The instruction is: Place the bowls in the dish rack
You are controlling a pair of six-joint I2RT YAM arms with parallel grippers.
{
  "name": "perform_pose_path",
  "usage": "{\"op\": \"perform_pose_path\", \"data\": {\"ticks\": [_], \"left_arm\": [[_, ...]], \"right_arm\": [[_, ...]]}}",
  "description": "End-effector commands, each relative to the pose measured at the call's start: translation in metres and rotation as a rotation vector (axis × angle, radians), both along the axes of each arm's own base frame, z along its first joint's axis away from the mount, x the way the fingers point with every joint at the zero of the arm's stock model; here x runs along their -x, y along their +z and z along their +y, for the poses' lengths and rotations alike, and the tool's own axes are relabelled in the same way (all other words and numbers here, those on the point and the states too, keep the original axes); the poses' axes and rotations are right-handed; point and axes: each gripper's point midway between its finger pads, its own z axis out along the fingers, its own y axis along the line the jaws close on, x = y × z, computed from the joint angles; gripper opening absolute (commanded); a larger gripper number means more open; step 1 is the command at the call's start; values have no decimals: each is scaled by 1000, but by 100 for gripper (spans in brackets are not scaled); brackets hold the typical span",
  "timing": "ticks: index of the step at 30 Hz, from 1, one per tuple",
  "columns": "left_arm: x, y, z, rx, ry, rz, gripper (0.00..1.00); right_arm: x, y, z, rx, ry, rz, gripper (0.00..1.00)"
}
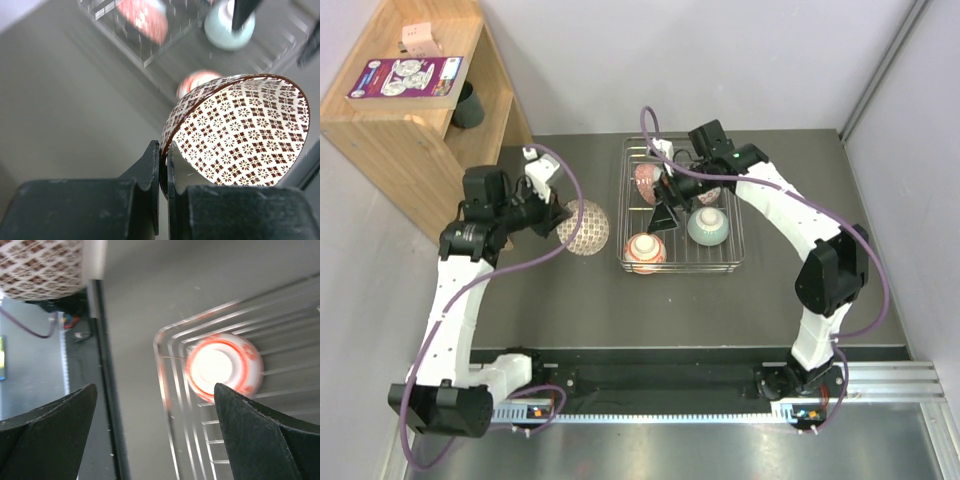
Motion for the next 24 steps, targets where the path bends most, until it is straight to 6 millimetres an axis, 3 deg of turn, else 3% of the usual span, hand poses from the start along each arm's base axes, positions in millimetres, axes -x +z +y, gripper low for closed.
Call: {"op": "perform_pose_path", "data": {"ticks": [1, 4, 5, 10, 15, 24], "left_arm": [[-28, 51, -36, 141, -90, -172, 0], [-37, 59, -51, 129, -110, -203, 0], [-36, 59, -64, 114, -145, -207, 0], [-38, 52, -93, 57, -186, -214, 0], [-46, 46, -104, 46, -193, -205, 0], [-47, 53, -116, 58, -193, -228, 0]], "right_arm": [[26, 41, 16, -204, 136, 43, 100], [31, 44, 19, -238, 172, 71, 100], [30, 46, 19, -249, 176, 80, 100], [26, 58, 13, -313, 199, 119, 100], [15, 56, 6, -343, 172, 171, 100], [13, 54, 3, -379, 143, 260, 100]]}}
